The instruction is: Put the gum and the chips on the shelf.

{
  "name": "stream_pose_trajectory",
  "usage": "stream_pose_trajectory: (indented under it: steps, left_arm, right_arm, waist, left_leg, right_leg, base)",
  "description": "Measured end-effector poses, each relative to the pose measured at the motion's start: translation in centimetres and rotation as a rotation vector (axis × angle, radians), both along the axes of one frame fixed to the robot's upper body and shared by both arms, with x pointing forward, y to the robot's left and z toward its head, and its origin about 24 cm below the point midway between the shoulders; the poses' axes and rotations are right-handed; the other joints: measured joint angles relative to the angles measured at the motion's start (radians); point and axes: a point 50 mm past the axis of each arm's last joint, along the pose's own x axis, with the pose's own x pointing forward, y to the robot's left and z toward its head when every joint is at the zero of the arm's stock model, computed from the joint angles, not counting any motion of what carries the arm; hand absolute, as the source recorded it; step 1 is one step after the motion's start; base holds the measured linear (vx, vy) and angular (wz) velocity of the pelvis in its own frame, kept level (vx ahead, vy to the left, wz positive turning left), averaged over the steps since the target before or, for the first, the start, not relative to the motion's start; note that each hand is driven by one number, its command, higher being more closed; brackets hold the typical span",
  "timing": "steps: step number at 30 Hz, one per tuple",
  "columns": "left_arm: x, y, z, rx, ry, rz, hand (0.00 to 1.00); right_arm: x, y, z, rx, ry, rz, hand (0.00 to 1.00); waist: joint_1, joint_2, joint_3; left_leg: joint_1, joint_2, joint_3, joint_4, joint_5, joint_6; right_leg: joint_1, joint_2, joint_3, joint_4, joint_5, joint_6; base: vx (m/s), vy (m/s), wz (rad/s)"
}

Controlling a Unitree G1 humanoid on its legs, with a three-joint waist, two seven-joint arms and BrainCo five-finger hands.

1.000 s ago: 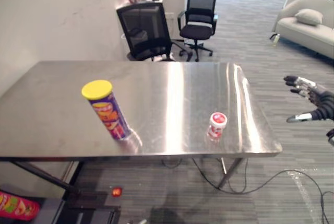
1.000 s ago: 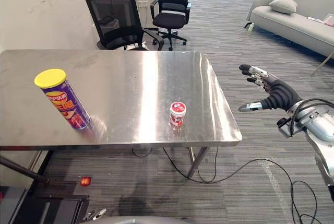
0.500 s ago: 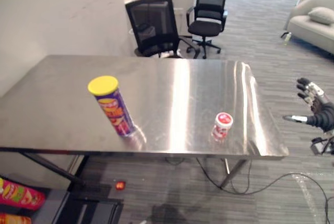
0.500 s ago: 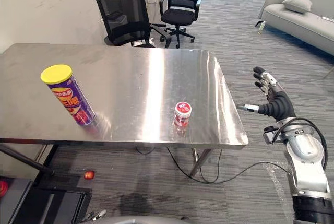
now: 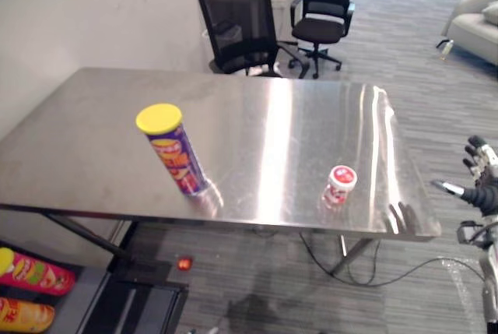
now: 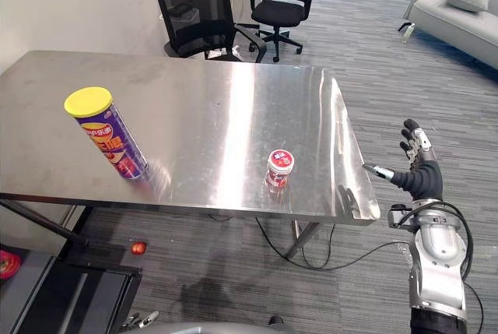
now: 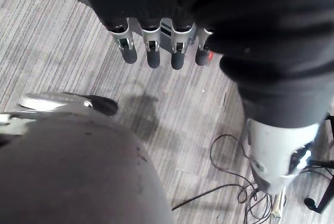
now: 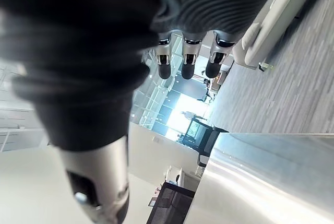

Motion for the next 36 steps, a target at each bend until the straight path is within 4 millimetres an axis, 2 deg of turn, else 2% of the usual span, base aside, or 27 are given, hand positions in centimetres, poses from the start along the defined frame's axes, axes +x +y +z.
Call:
stream_pose_trajectory:
  steps: [3,7,8,9,10,16,19,26,27,32,36]
  left_arm:
    - [0.0,0.1,0.0,0.002,-0.002,-0.001,0.00]
    - [0.3,0.3,0.1,0.009,-0.013,-0.004,0.00]
    - [0.4,0.4,0.2,0.011,-0.014,-0.005,0.00]
    - [0.5,0.4,0.2,0.014,-0.018,-0.006,0.00]
    - [0.7,0.5,0.2,0.017,-0.021,-0.007,0.00]
    - [1.2,0.8,0.4,0.029,-0.041,-0.009,0.00]
    - [1.5,0.7,0.4,0.029,-0.048,-0.008,0.00]
    - [2.1,0.8,0.6,0.039,-0.069,0.022,0.00]
    - [2.7,0.8,0.8,0.053,-0.097,0.032,0.00]
    - [2.7,0.9,0.8,0.052,-0.102,0.046,0.00]
    - [3.2,1.0,0.9,0.053,-0.116,0.064,0.00]
  right_arm:
    - [0.0,0.2,-0.3,-0.003,0.022,0.027,0.00]
    - [0.5,1.5,-1.0,0.000,0.050,0.092,0.00]
    - [0.6,1.8,-1.2,0.000,0.061,0.114,0.00]
    - [0.7,2.1,-1.3,-0.001,0.070,0.134,0.00]
    - [0.8,2.4,-1.5,-0.003,0.079,0.154,0.00]
    - [1.5,4.3,-2.1,-0.027,0.129,0.272,0.00]
    - [1.9,4.5,-1.5,-0.067,0.129,0.304,0.00]
    - [2.8,5.2,-0.6,-0.107,0.109,0.347,0.00]
    - [3.6,6.0,0.4,-0.144,0.071,0.389,0.00]
    - [3.7,6.2,0.5,-0.145,0.063,0.394,0.00]
    - [4.2,6.4,1.5,-0.152,0.010,0.390,0.00]
  waist:
    - [0.001,-0.003,0.004]
    - [0.003,-0.004,0.030]
    - [0.003,-0.017,0.038]
    - [0.008,-0.009,0.041]
    - [0.012,-0.017,0.048]
    - [0.029,-0.030,0.069]
    - [0.034,-0.025,0.096]
    - [0.053,-0.032,0.125]
    - [0.056,-0.030,0.158]
    - [0.058,-0.034,0.167]
    - [0.059,-0.035,0.184]
  left_leg:
    - [0.000,0.000,-0.001,-0.002,0.000,0.000]
    - [-0.001,0.001,-0.001,-0.002,0.000,0.000]
    - [-0.005,0.001,-0.001,-0.002,0.000,0.000]
    - [-0.008,0.001,-0.002,0.001,0.000,0.000]
    - [-0.013,0.001,-0.003,0.001,0.000,0.000]
    - [-0.026,0.000,-0.016,0.002,0.000,0.000]
    - [-0.039,0.001,-0.018,0.009,0.002,0.001]
    - [-0.080,-0.003,-0.019,0.022,0.008,0.002]
    - [-0.124,-0.003,-0.024,0.017,0.034,-0.002]
    - [-0.132,-0.006,-0.040,0.005,0.052,-0.004]
    - [-0.157,-0.005,-0.050,-0.020,0.082,-0.006]
  right_leg:
    - [0.000,0.001,-0.001,-0.002,0.000,0.000]
    - [0.000,0.001,-0.001,-0.002,0.000,0.000]
    - [-0.004,0.001,-0.001,-0.002,0.000,0.000]
    - [-0.004,0.001,-0.002,-0.002,0.001,-0.002]
    - [-0.008,0.001,-0.002,-0.002,0.001,-0.002]
    - [-0.014,0.000,-0.014,-0.002,0.003,-0.001]
    - [-0.024,0.001,-0.014,-0.004,0.020,-0.004]
    - [-0.058,-0.002,-0.014,-0.004,0.028,-0.004]
    - [-0.099,-0.002,-0.016,-0.004,0.038,-0.004]
    - [-0.107,-0.003,-0.021,-0.004,0.039,-0.005]
    - [-0.134,-0.002,-0.031,-0.008,0.050,-0.006]
  base:
    - [0.00,0.000,0.00]
    - [0.00,0.000,0.00]
    - [0.00,0.000,0.00]
    - [0.00,0.000,0.00]
    - [0.00,0.000,0.00]
    - [0.01,0.000,0.07]
    - [0.00,0.003,0.02]
    - [-0.03,-0.003,0.03]
    - [-0.16,-0.038,0.08]
    - [-0.08,-0.017,0.07]
    - [-0.07,-0.011,0.11]
